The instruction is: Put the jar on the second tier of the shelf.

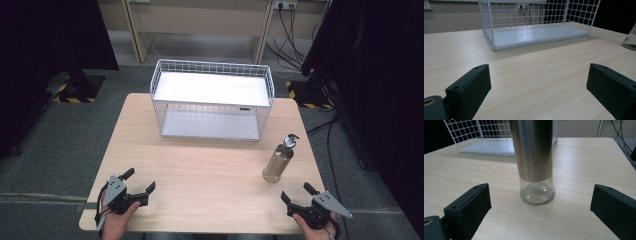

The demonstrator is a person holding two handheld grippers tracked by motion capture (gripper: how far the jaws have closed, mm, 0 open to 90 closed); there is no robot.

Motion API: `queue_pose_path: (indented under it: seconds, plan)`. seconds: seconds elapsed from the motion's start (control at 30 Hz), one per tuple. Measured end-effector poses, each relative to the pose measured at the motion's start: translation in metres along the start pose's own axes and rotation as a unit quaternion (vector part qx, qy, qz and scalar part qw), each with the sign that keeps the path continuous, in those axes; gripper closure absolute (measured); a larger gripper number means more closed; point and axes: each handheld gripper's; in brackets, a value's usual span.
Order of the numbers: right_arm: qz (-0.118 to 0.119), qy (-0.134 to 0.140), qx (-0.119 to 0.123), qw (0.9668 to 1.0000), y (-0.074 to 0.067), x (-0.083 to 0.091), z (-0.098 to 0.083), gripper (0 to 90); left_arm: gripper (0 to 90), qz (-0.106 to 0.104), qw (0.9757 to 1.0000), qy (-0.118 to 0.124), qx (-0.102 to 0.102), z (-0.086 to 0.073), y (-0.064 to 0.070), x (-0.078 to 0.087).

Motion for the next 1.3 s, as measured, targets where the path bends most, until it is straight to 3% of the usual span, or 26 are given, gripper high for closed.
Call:
queue_pose_path:
  seconds: [0.5,0.8,1.3]
  plan:
    - [-0.003,0.032,0.023,0.9992,-0.009,-0.022,0.029,9.2,5.1,-0.001,1.0000,0.000,0.001,0.000,-0.001,0.000]
    - [-0.004,0.053,0.046,0.9975,-0.014,-0.044,0.052,16.2,5.1,-0.002,1.0000,0.000,0.002,0.000,-0.001,0.000]
    - [-0.001,0.051,0.053,0.9973,-0.010,-0.068,0.056,28.8,5.1,-0.004,1.0000,0.001,0.002,0.000,-0.001,0.000]
Point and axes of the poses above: each handheld gripper's, and its own axes: x roughly backward along the jaws, z roughly out of its top, y roughly to its right, and after that the axes turned 3 degrees about -x, right-handed
